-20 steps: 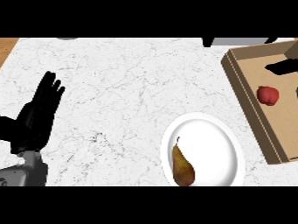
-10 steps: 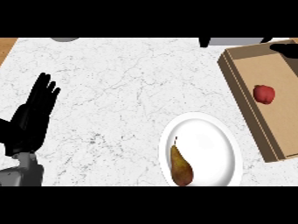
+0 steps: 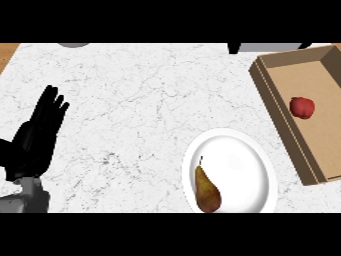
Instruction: Pick the bell pepper from the plate and place it in the cardboard box
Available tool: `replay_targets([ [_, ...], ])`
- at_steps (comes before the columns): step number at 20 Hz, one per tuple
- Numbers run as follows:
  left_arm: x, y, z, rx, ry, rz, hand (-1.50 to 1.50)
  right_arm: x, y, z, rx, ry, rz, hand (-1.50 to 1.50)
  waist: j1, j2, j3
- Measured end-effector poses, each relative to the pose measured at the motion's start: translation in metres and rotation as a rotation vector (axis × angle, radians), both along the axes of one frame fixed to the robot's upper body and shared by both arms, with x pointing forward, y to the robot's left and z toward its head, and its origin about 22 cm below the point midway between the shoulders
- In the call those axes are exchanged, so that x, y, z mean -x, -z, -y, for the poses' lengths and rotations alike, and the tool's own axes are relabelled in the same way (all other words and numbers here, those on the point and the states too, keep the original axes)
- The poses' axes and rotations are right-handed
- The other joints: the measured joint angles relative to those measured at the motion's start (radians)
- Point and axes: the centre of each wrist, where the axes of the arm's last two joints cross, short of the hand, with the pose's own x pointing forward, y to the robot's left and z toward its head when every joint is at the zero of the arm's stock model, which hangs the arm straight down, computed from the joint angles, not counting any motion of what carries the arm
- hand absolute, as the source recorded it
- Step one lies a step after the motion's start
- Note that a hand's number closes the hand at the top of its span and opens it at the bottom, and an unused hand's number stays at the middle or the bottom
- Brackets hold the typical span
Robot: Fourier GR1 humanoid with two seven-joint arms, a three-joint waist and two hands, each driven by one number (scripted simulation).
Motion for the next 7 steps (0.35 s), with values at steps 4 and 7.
replay_targets([
  [4,-0.004,0.002,0.004,0.0,-0.001,0.0,0.0,0.02,0.008,0.022,-0.02,0.022,0.039,-1.5,0.001,0.001,0.0],
  [7,-0.005,-0.002,-0.003,0.006,0.001,0.003,0.0,0.041,0.014,0.033,-0.031,0.024,0.056,-1.5,-0.001,0.0,0.0],
])
